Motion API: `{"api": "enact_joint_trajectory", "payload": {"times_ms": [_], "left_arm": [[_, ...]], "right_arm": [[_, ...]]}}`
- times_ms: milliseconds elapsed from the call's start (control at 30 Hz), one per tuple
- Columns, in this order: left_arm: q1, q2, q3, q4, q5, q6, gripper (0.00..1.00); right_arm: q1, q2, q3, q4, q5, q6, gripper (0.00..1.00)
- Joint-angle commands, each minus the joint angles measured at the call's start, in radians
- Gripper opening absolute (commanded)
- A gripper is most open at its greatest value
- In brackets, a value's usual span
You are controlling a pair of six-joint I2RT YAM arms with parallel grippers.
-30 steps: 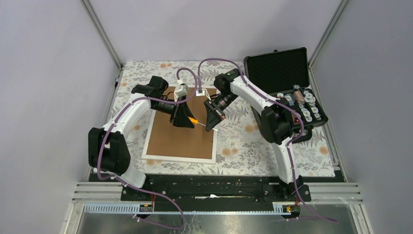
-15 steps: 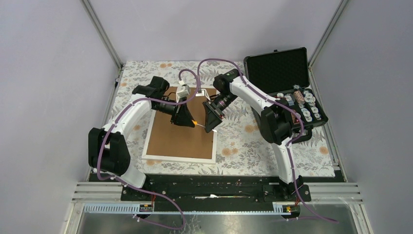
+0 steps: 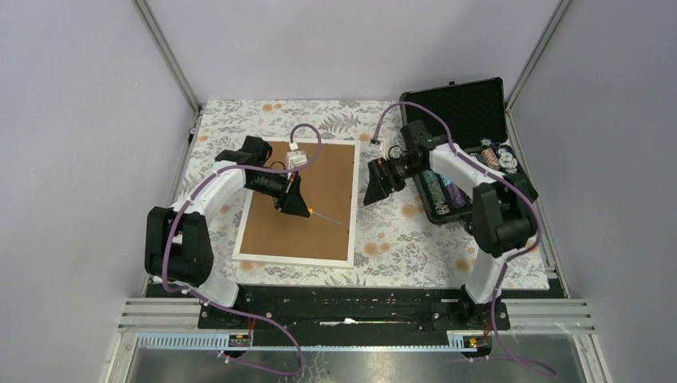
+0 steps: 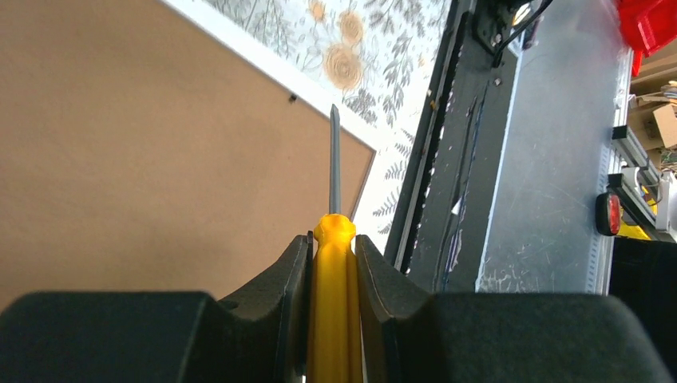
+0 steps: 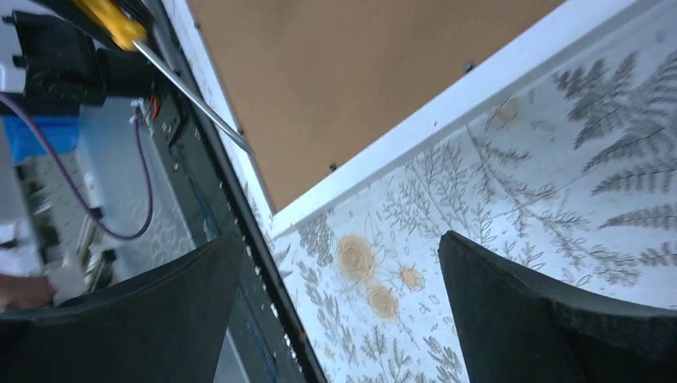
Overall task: Take the photo out of the frame
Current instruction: Adjust the screwdriver, then adjust the photo frame at the center of the board.
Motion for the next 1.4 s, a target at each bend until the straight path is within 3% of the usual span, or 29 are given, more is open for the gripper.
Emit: {"api": "enact_joint_trajectory", "payload": {"times_ms": [0, 267, 933, 1100, 1233, 1367], "left_arm": [[0.0, -0.061, -0.092, 0.085, -0.057, 0.019, 0.0], [-0.011, -0.059, -0.236, 0.31, -0.053, -0.051, 0.0], [-0.024, 0.033, -0.306, 0.489, 0.001, -0.121, 0.0], [-0.031, 0.054, -0.297, 0.484, 0.008, -0.11, 0.0], [-0.032, 0.062, -0.283, 0.444, 0.002, -0.083, 0.0], [-0.003, 0.057, -0.266, 0.435, -0.009, -0.111, 0.0]], "right_arm": [[0.02, -0.111, -0.093, 0.326, 0.086, 0.235, 1.0], [0.032, 0.003, -0.216, 0.459, 0.024, 0.452, 0.9], [0.104, 0.174, -0.188, 0.439, -0.001, 0.46, 0.6], [0.104, 0.185, -0.174, 0.35, -0.039, 0.38, 0.6], [0.11, 0.195, -0.155, 0.285, -0.078, 0.364, 0.66], [0.125, 0.188, -0.119, 0.33, 0.051, 0.455, 0.71]]}}
